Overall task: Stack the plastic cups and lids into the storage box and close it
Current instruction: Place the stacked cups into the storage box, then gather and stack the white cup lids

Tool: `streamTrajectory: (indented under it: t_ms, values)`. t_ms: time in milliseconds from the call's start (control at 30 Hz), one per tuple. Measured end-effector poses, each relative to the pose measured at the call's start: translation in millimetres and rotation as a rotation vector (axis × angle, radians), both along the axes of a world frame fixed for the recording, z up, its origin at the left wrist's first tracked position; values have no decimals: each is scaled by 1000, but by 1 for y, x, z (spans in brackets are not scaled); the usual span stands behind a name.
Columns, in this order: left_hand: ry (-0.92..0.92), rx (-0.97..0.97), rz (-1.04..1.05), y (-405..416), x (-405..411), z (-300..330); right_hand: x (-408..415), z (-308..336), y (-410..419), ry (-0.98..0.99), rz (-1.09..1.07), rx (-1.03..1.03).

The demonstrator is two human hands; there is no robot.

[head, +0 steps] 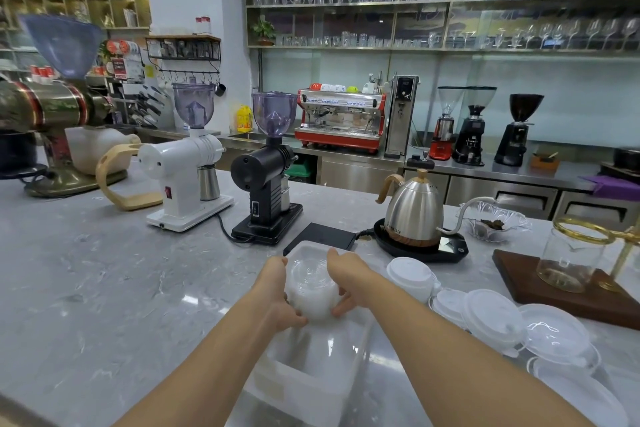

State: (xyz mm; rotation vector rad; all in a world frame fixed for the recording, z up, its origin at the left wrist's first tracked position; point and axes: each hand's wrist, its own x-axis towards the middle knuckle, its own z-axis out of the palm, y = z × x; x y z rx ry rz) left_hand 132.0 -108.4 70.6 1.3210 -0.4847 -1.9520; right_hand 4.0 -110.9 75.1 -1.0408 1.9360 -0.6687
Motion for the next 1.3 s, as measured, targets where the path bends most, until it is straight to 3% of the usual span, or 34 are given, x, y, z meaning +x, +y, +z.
streamTrajectory:
  t_ms: [200,467,600,733,900,1067,1300]
  values:
    - [-55,-29,4,6,6,16,3,20,4,93,63,-82]
    - [-204,-287,28,18,-8,41,-42,59,34,165,69,-322]
    - [-204,-464,6,36,-37,53,-85,78,65,251,58,-422]
    - [-101,-523,-110,64,-92,54,-139,82,102,357,-29,-455]
    - [-72,-612,-265,99,-158,20,-193,56,153,369,-93,-442]
    - [-171,-735,-221,113,-186,-38,-214,2,180,378,-201,-486]
    - [-63,-737,-133,103,-190,-66,-205,-48,175,498,-250,-536]
